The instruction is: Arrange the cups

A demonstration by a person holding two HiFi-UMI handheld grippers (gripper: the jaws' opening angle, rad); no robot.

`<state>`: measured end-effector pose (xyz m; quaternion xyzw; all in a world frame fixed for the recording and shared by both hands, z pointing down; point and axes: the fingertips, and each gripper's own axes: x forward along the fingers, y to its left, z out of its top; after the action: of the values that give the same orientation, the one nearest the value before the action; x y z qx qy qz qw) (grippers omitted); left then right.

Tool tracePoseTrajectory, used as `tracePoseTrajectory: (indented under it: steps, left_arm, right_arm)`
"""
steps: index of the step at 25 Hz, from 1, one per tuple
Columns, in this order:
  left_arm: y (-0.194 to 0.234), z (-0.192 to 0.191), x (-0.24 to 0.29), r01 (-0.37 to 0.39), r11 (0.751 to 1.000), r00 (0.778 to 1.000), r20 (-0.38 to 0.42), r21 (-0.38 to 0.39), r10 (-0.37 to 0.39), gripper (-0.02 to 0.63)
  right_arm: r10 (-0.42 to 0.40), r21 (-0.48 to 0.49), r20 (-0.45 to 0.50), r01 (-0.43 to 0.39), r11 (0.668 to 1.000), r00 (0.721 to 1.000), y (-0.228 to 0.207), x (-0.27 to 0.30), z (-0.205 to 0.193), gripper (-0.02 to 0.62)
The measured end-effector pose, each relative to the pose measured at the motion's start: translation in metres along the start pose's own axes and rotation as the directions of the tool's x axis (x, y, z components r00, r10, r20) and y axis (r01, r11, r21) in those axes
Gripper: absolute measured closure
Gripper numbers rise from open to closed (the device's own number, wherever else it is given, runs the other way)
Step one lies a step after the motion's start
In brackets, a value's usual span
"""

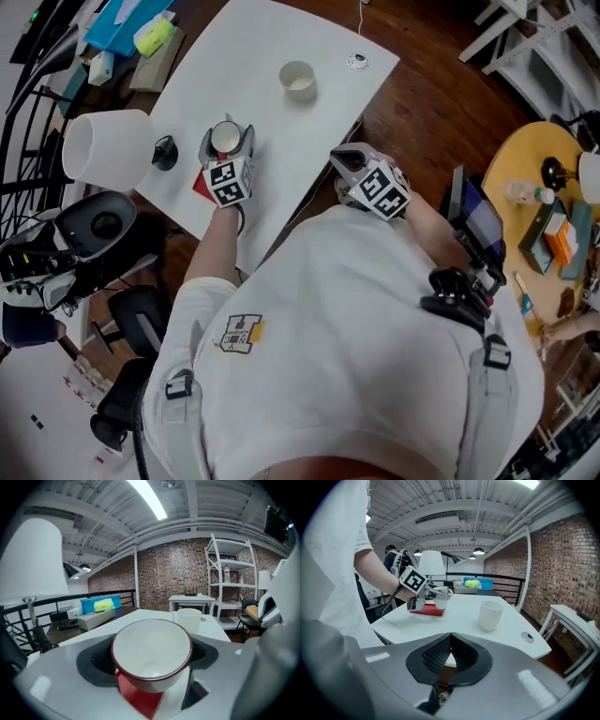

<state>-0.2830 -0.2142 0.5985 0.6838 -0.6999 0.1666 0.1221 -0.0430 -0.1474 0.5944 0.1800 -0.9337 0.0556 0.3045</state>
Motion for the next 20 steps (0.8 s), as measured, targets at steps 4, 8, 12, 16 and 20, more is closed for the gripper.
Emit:
tracePoseTrajectory:
  steps: [4,8,12,16,20]
  left_arm:
    - [0.048,-0.030,-0.039,-0.082,0.996,0.996,-0.035,-0.042,0.080,0.192]
    - [0.081,-0.063,-0.073,-0.153,0.986,0.985,-0.084,-0.060,0.148,0.192]
    - [0.100,-0.086,-0.089,-0.190,0.979,0.978,-0.105,-0.070,0.182,0.192]
    - [0.110,-0.095,-0.087,-0.199,0.976,0.976,-0.104,-0.091,0.190,0.192]
    - [0.110,-0.100,-0.087,-0.192,0.977,0.979,-0.083,-0.093,0.185,0.192]
  right_arm:
    - [0.045,-0.030,0.005,-0.045,0.999,0.999,0.022,0.014,0.014,0.595]
    - [0.076,-0.056,-0.002,-0.076,0.996,0.997,0.041,0.021,0.018,0.594]
    - [0.083,-0.065,-0.011,-0.084,0.994,0.996,0.053,0.023,0.021,0.594]
    - [0.071,-0.065,-0.026,-0.072,0.995,0.997,0.054,0.020,0.020,0.594]
    - [0.049,-0.057,-0.030,-0.051,0.997,0.998,0.054,0.012,0.016,0.595]
